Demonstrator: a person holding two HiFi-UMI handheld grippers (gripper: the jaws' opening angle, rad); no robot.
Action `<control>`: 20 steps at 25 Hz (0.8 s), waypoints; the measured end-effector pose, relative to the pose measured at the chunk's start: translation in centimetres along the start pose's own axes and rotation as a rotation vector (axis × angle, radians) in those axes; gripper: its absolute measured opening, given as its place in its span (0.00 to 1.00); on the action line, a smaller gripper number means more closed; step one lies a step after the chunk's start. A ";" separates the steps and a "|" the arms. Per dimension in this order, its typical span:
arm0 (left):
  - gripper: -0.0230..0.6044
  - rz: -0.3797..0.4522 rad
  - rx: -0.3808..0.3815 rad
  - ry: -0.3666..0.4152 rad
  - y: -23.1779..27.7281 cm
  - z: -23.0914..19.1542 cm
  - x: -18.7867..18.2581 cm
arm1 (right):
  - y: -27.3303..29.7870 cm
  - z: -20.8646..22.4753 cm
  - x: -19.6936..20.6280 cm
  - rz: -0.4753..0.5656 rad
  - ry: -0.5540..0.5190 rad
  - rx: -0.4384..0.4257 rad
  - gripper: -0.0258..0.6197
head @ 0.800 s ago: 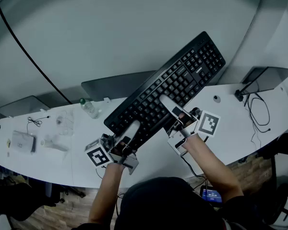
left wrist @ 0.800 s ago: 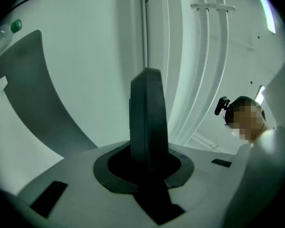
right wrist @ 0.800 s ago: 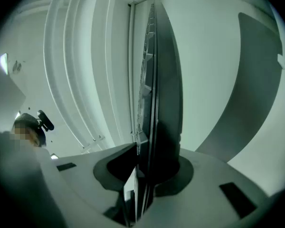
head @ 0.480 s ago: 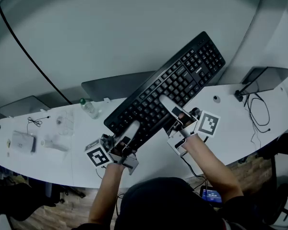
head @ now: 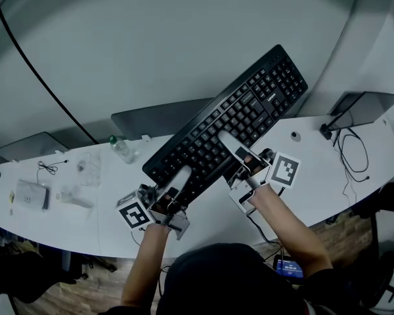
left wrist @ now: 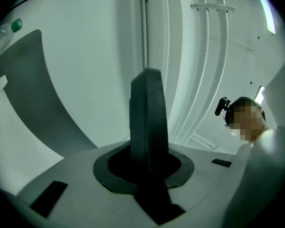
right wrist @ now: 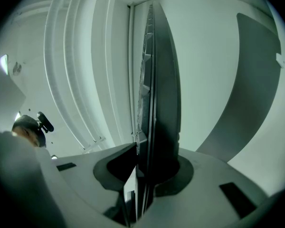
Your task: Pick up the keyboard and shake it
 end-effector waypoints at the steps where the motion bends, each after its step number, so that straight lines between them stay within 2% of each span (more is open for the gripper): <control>1: 0.19 -0.003 -0.003 -0.003 -0.1 -0.1 0.1 | 0.0 0.0 0.0 -0.001 -0.001 -0.002 0.20; 11: 0.20 -0.005 -0.013 -0.005 -0.1 -0.3 0.4 | -0.2 0.4 -0.1 -0.009 0.017 -0.007 0.18; 20: 0.22 0.036 0.048 0.038 -0.3 0.5 0.2 | 0.0 0.5 -0.1 -0.027 0.031 -0.032 0.18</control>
Point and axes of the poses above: the fingertips, and each gripper's own axes: y forward along the fingers, z to its right, x out of its underside, the point moved 9 cm from there along -y, backward along the fingers, and after that the axes turned 4 degrees about -z, right-handed, at the moved point
